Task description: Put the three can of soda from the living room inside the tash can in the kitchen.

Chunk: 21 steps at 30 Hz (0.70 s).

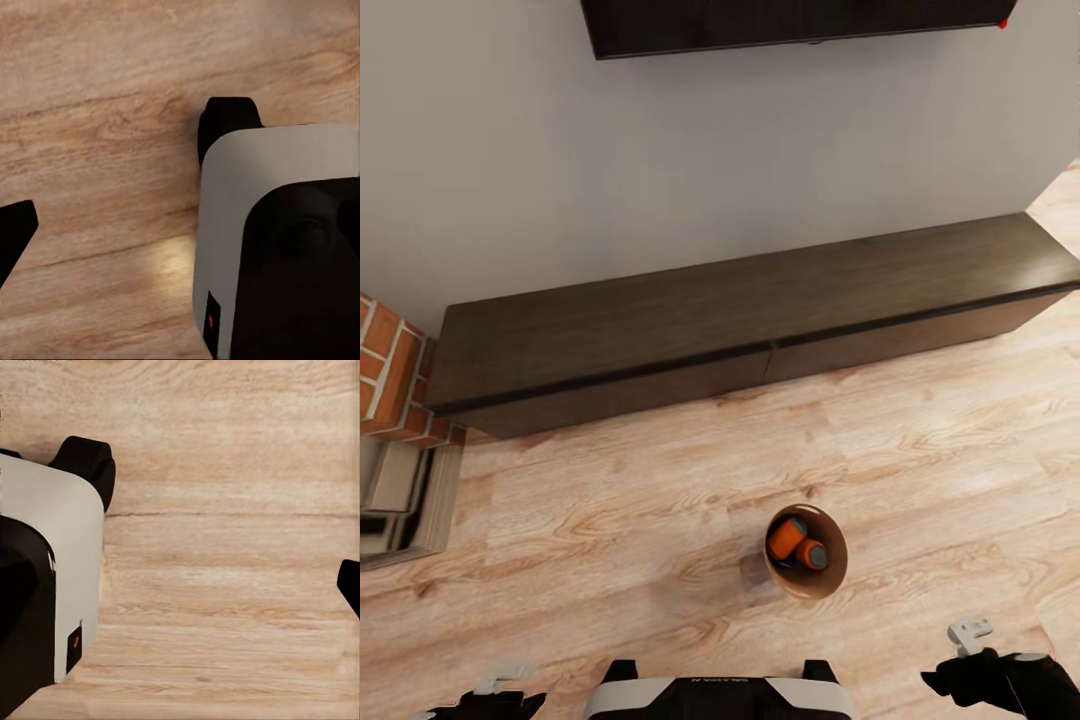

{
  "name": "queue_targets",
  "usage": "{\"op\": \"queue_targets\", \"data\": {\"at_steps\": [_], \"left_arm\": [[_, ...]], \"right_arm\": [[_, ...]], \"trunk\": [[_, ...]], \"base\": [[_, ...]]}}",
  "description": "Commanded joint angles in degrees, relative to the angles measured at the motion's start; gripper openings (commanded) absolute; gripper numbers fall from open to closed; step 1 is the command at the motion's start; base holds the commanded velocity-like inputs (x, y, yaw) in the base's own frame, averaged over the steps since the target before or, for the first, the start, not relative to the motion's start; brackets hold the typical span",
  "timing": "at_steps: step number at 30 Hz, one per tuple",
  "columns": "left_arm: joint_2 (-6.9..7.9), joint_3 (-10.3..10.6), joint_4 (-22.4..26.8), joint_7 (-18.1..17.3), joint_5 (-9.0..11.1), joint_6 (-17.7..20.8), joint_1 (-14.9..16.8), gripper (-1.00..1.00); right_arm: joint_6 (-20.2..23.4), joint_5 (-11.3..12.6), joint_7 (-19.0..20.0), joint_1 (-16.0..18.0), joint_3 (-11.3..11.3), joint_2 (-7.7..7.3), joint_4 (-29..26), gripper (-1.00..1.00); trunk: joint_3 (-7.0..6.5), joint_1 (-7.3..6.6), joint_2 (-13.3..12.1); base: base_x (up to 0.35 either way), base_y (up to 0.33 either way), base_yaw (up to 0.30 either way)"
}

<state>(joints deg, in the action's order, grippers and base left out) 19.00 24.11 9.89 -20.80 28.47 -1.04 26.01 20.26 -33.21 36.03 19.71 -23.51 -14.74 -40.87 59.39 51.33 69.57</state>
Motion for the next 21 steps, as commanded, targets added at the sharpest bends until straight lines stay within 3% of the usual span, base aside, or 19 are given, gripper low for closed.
{"op": "queue_targets", "data": {"at_steps": [1, 5, 10, 14, 19, 21], "left_arm": [[-0.01, 0.0, -0.7, 1.5, 0.0, 0.0, 0.0, 1.0], [-0.35, 0.0, -1.5, 3.5, 0.0, 0.0, -0.2, 1.0], [-1.84, -0.2, -3.4, 4.6, 0.1, -0.6, -0.6, 1.0], [-2.47, -0.1, -5.3, 5.0, 0.0, -1.7, -0.9, 1.0], [-3.55, -0.1, -6.9, 5.2, 0.1, -2.7, -3.1, 1.0], [-3.7, -0.1, -7.0, 5.2, 0.1, -2.8, -3.6, 1.0]], "right_arm": [[-1.5, 0.0, -0.3, -0.9, -2.0, 0.14, 0.1, 1.0], [-5.1, -0.1, -0.7, -2.5, -6.2, 0.35, 0.3, 1.0], [-10.2, 0.0, -1.0, -4.5, -9.1, 0.46, 1.7, 1.0], [-13.8, 0.1, -3.1, -5.5, -10.1, 0.49, 5.5, 1.0], [-23.0, 0.1, -11.1, -6.0, -10.7, 0.38, 16.4, 1.0], [-25.8, 0.1, -12.4, -6.1, -10.7, 0.36, 18.9, 1.0]], "trunk": [[-0.23, -0.23, -0.4], [-1.2, -1.1, -2.0], [-2.49, -2.2, -4.0], [-3.55, -3.08, -5.6], [-4.9, -4.18, -7.6], [-5.44, -4.62, -8.4]], "base": [[0.0, 0.0, 0.0], [0.0, 0.0, 0.0], [0.0, 0.0, 0.0], [0.0, 0.0, 0.0], [0.0, 0.0, 0.0], [0.0, 0.0, 0.0]]}}
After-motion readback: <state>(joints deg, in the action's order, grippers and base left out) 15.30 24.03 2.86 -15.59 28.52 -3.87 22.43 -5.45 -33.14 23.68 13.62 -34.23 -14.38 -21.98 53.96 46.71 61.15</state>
